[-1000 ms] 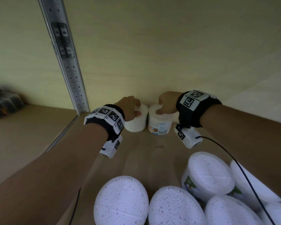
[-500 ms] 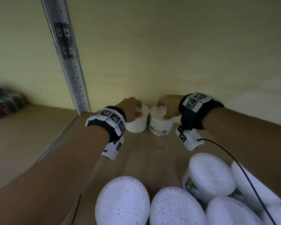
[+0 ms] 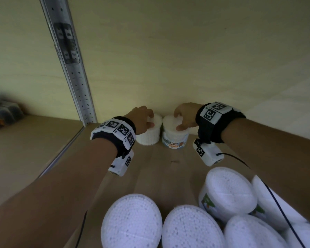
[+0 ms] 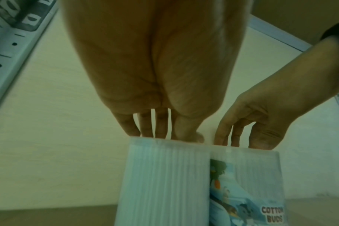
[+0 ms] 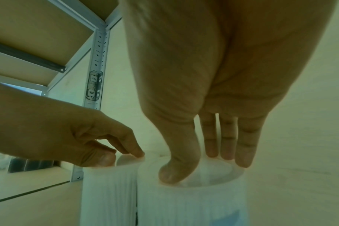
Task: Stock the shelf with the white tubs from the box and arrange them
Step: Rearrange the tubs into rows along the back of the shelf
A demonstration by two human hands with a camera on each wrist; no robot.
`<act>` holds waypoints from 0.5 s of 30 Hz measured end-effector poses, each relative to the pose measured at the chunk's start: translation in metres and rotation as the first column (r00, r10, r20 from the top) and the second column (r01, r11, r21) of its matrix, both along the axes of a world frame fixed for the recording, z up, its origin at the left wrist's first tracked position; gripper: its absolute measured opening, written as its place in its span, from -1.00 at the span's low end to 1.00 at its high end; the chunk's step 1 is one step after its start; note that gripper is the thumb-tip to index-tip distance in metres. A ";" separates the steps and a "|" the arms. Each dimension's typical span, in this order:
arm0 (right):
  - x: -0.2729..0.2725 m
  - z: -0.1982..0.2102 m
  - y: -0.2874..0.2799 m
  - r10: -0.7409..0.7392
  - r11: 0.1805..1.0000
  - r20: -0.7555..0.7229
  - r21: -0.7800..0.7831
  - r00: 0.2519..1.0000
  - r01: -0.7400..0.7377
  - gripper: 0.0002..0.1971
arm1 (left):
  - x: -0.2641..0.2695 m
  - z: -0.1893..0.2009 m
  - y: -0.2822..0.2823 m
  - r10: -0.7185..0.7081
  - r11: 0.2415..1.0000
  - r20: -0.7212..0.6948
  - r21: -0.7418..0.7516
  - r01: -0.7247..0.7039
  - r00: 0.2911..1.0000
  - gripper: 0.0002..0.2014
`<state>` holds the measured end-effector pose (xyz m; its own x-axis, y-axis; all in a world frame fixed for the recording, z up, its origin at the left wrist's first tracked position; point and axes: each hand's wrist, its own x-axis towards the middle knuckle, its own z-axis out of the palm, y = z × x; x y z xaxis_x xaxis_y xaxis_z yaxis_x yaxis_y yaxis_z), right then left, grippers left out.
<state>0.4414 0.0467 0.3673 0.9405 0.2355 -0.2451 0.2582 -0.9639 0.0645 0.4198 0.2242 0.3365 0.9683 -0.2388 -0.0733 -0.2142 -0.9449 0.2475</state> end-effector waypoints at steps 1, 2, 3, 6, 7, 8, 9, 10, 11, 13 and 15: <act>0.001 -0.001 -0.001 0.011 1.000 0.012 0.007 1.000 -0.011 -0.36 | 0.000 0.000 0.000 -0.001 1.000 0.001 0.000 0.001 1.000 -0.55; 0.000 -0.001 -0.001 0.019 1.000 0.017 -0.001 1.000 -0.019 -0.36 | 0.001 0.000 0.000 -0.002 1.000 0.002 -0.001 0.002 1.000 -0.55; 0.001 -0.001 0.000 0.023 1.000 0.020 0.002 1.000 -0.023 -0.36 | 0.001 0.000 0.000 -0.003 1.000 0.002 -0.002 0.003 1.000 -0.54; 0.008 -0.006 0.002 0.031 0.999 0.001 -0.029 1.000 -0.031 -0.40 | 0.002 -0.002 0.000 -0.002 1.000 0.005 -0.005 0.002 1.000 -0.55; 0.009 -0.007 0.004 0.030 0.999 0.007 -0.028 1.000 -0.030 -0.41 | 0.002 -0.002 0.001 -0.003 1.000 0.005 -0.006 0.003 1.000 -0.55; 0.007 -0.006 0.006 0.017 0.999 0.010 -0.029 1.000 -0.017 -0.41 | 0.002 -0.002 0.001 -0.003 1.000 0.004 -0.006 0.003 1.000 -0.56; 0.007 -0.008 0.007 -0.001 1.000 0.013 -0.030 1.000 0.002 -0.43 | 0.003 -0.002 0.001 -0.006 1.000 0.005 -0.008 0.006 1.000 -0.56; 0.002 -0.007 0.008 -0.003 1.000 0.021 -0.030 1.000 0.004 -0.45 | 0.003 -0.002 0.002 -0.012 1.000 0.003 -0.011 0.012 1.000 -0.56; 0.000 -0.007 0.009 -0.003 0.999 0.025 -0.042 1.000 0.004 -0.46 | 0.002 0.000 0.002 -0.019 1.000 0.001 -0.010 0.019 1.000 -0.57; 0.010 -0.017 0.006 0.055 0.996 0.057 -0.076 0.997 -0.051 -0.46 | 0.002 0.002 0.002 -0.032 0.999 -0.010 -0.010 0.032 0.999 -0.58; 0.010 -0.016 0.003 0.051 0.996 0.088 -0.081 0.995 -0.044 -0.42 | 0.004 0.004 0.003 -0.042 0.999 -0.038 -0.004 0.041 0.998 -0.59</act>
